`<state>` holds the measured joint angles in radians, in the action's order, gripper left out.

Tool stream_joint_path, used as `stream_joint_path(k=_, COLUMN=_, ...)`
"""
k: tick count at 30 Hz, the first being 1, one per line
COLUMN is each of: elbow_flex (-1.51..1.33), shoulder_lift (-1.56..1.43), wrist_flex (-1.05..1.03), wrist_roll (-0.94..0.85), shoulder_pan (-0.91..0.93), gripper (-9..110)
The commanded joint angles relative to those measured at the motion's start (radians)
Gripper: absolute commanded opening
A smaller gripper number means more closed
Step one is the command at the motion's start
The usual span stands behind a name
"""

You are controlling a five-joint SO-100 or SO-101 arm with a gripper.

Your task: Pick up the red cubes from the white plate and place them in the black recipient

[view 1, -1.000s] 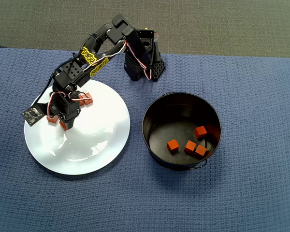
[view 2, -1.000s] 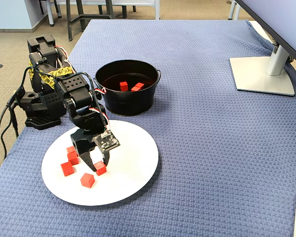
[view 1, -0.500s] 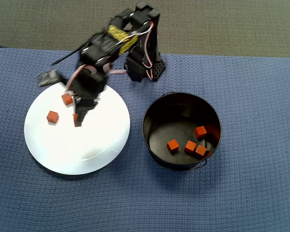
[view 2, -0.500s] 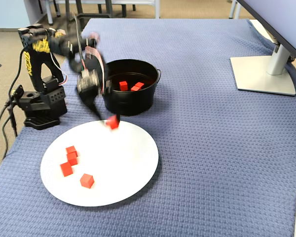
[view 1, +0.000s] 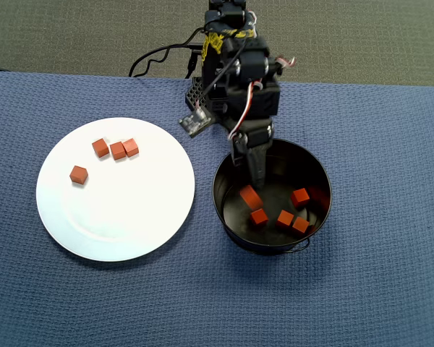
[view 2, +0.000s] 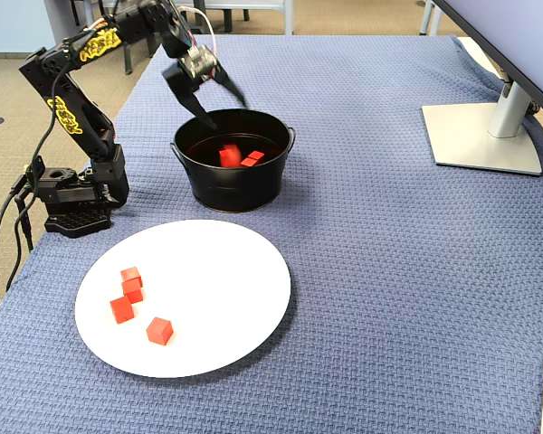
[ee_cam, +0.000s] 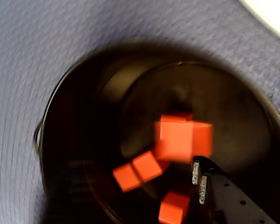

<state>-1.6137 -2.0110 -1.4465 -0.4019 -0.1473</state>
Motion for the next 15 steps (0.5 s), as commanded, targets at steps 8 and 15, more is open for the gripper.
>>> stream_joint_path(k=8, elbow_flex=0.054, shoulder_lift=0.103, wrist_flex=0.146, wrist_roll=-0.382, shoulder_pan=0.592, gripper=39)
stream_joint_path(k=15, elbow_flex=-0.04, shoulder_lift=0.253, wrist_flex=0.374, wrist_roll=-0.615, shoulder_pan=0.874, gripper=37)
